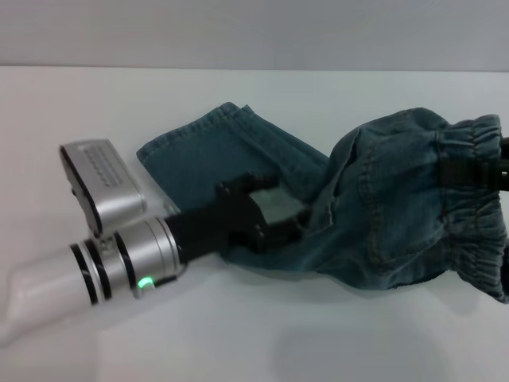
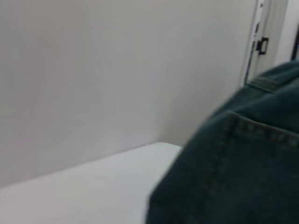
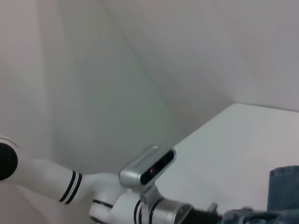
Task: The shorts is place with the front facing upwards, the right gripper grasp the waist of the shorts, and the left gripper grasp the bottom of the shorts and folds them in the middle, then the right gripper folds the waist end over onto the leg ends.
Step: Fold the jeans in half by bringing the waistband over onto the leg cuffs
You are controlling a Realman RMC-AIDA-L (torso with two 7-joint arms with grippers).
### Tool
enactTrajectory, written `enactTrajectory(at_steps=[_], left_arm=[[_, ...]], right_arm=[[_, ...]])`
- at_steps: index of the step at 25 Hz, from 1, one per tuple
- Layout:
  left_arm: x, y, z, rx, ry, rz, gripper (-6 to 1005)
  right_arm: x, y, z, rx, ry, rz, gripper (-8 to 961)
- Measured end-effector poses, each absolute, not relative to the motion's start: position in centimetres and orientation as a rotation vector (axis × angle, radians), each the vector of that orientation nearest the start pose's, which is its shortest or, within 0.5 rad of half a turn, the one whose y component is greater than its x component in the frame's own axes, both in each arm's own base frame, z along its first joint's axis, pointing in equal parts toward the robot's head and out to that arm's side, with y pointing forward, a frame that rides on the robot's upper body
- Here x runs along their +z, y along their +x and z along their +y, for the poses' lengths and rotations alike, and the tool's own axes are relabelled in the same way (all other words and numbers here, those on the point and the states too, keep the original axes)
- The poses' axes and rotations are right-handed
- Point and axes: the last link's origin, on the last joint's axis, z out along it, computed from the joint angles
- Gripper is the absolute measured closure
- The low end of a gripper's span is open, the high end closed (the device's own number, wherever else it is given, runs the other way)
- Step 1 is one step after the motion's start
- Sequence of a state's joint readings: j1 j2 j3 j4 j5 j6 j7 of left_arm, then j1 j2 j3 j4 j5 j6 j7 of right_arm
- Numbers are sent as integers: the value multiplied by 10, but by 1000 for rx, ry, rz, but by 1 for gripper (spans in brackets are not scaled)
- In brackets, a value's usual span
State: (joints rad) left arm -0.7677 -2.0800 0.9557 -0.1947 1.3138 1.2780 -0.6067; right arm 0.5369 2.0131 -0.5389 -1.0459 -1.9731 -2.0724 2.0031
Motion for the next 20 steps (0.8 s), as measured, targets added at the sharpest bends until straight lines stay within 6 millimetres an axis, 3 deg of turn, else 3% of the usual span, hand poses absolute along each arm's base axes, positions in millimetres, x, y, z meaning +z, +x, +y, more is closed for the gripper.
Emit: enactTrajectory(at_steps=[9,20], left_arm=[[-141,-217,275,-915,-2702,-483,187],[-152,-201,255,-992,-2783,-416,188]], right_arm=[[107,215,308,878,-2870,922,889],[111,211,317,872,-2851,895,889]])
